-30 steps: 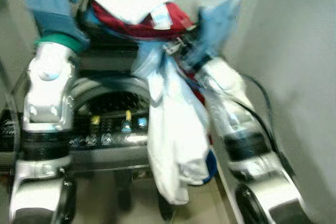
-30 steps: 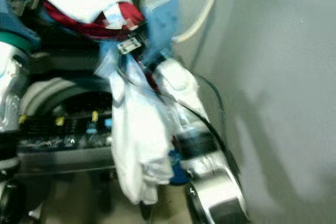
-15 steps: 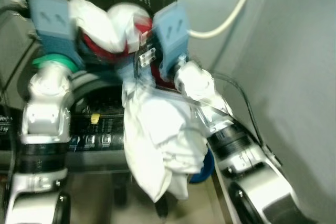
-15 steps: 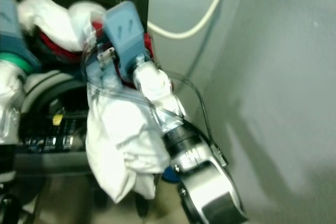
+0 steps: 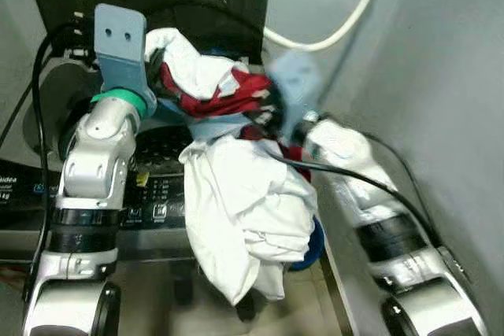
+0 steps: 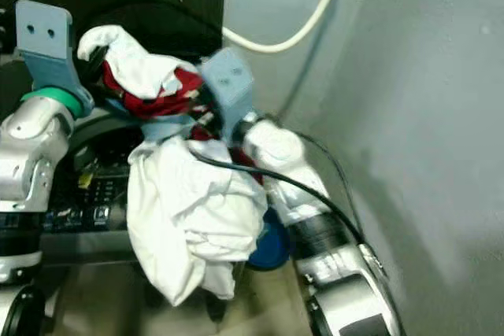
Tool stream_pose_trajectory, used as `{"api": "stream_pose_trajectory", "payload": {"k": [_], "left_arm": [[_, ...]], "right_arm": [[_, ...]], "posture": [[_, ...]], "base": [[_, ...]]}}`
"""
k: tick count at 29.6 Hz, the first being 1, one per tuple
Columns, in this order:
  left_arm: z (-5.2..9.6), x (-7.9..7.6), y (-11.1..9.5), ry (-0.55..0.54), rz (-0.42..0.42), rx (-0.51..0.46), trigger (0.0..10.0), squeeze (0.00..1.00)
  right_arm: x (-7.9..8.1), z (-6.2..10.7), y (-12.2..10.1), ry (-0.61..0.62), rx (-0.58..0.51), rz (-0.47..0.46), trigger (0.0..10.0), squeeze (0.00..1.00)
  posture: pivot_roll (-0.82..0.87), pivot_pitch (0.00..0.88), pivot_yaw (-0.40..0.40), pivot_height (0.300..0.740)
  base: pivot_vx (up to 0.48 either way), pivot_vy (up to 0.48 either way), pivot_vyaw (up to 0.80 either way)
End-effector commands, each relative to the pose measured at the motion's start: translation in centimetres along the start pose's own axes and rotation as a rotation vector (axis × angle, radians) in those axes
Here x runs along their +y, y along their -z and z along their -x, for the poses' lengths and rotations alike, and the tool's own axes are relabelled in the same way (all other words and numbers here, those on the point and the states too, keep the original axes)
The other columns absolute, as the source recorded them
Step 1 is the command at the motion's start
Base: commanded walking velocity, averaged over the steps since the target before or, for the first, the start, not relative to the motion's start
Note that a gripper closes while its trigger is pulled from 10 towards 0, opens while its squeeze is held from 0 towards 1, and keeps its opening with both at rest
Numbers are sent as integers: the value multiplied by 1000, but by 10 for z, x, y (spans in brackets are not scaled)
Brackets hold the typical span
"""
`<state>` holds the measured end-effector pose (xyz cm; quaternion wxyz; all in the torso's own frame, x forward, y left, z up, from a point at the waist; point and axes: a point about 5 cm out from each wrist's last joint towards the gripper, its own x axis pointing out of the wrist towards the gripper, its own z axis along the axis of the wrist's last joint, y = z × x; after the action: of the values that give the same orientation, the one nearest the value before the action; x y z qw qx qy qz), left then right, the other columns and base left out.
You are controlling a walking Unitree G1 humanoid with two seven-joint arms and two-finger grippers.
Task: Clothes washing
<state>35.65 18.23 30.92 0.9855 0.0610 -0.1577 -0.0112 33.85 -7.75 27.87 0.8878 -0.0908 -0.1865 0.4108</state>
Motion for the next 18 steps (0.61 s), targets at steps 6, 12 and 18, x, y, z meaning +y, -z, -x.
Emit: {"api": "stream_pose_trajectory", "payload": {"k": [6, 12, 18], "left_arm": [[2, 5, 4, 24, 51, 56, 10000, 0], [-1, 5, 11, 25, 60, 96, 10000, 0], [-3, -2, 13, 38, 73, 109, 10000, 0]], "right_arm": [[-4, 51, -10, -22, -136, -230, 10000, 0], [10, 71, 3, -110, -17, -165, 10000, 0], [20, 68, 15, -165, 110, -52, 10000, 0]], "posture": [[11, 15, 28, 740], [-10, 21, 41, 740], [-24, 20, 42, 740]], "base": [[0, 0, 0], [0, 0, 0], [0, 0, 0]]}}
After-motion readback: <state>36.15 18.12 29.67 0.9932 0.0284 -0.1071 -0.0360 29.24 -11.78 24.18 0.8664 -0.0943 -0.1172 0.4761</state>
